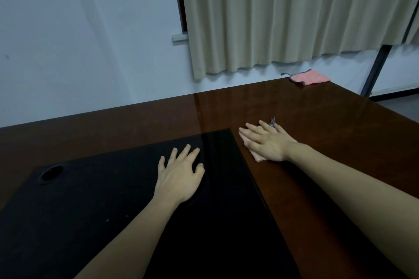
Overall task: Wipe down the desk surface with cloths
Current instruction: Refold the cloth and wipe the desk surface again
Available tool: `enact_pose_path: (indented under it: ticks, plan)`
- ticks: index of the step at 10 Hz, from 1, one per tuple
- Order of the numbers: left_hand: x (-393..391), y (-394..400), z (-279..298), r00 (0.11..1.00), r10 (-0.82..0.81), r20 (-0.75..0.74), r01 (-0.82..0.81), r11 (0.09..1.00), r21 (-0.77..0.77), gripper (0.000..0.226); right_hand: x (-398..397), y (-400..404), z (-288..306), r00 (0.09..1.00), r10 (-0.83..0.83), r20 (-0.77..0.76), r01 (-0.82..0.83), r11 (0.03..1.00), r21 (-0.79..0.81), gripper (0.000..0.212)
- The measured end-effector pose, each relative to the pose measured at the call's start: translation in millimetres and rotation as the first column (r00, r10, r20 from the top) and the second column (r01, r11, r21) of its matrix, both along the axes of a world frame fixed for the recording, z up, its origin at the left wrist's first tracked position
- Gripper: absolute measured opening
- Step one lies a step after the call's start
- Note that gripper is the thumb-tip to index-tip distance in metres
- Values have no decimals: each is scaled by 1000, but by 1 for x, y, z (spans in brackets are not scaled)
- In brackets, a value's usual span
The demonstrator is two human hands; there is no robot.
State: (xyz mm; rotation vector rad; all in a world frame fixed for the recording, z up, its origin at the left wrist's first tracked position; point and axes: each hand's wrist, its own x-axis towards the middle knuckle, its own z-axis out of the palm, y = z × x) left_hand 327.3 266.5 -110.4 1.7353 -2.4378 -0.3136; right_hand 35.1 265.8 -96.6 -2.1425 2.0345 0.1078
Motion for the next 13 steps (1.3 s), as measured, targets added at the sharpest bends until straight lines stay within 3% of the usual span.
enact_pose_path:
  ticks: [2,6,11,13]
  plan:
    - [0,0,0,1000,3,3,-3,1000,-1,56,5,-9,1,999,-34,13,34,999,13,58]
    - [-2,4,2,1000,12,21,-12,1000,1,56,11,103,-1,979,203,3,-203,979,23,56]
    - [-3,2,2,1000,14,3,-14,1000,6,56,-7,8,2,998,-59,28,59,998,30,58]
    - [-2,2,5,1000,1,9,-2,999,46,56,11,46,4,999,33,27,-34,999,26,58]
